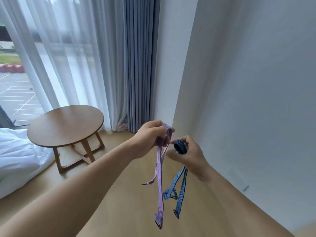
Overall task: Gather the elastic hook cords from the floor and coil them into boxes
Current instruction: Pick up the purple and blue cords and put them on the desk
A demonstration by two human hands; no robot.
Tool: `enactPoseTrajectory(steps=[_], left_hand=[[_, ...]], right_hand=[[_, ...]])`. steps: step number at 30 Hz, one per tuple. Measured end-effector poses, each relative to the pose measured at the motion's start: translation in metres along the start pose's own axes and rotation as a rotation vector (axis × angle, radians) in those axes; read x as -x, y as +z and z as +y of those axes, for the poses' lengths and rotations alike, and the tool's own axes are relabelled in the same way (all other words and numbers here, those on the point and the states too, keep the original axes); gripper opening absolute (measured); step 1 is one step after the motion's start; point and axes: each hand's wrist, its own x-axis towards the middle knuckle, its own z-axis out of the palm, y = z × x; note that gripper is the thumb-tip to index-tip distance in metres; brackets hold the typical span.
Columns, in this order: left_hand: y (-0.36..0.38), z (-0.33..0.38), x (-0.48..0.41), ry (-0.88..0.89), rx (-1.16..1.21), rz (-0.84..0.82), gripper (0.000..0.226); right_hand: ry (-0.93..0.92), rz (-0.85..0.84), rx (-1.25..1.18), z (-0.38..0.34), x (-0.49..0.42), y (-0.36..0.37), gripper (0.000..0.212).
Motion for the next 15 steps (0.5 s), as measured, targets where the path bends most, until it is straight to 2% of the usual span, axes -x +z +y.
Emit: enactPoseTrajectory(steps=[5,7,10,12,14,15], left_hand=[[0.000,0.009,0.003,0.038,0.100,-0.130,0.049],[-0.005,0.008,0.003,0.030,0.041,-0.078,0.049],[-0.011,0.002,0.002,0.022,-0.098,0.027,0.044],[-0.008,-0.003,0.005,-0.006,-0.105,-0.022,0.035],[0.000,-0.008,0.005,-0.018,-0.075,-0.125,0.012],[0.004,-0.008,0.005,-0.024,-0.049,-0.155,0.010]], right_hand=[[-0.018,0.063,0.063,-0.009,-0.007,0.017,0.032],[-0.024,0.106,0.054,-0.014,-0.008,0.015,0.029],[-0.064,0.144,-0.089,-0.030,-0.006,0.006,0.029],[-0.110,0.142,-0.120,-0.041,-0.005,0.002,0.029],[-0.147,0.141,-0.060,-0.047,-0.002,0.000,0.025],[-0.153,0.133,-0.040,-0.048,0.001,-0.002,0.022]])
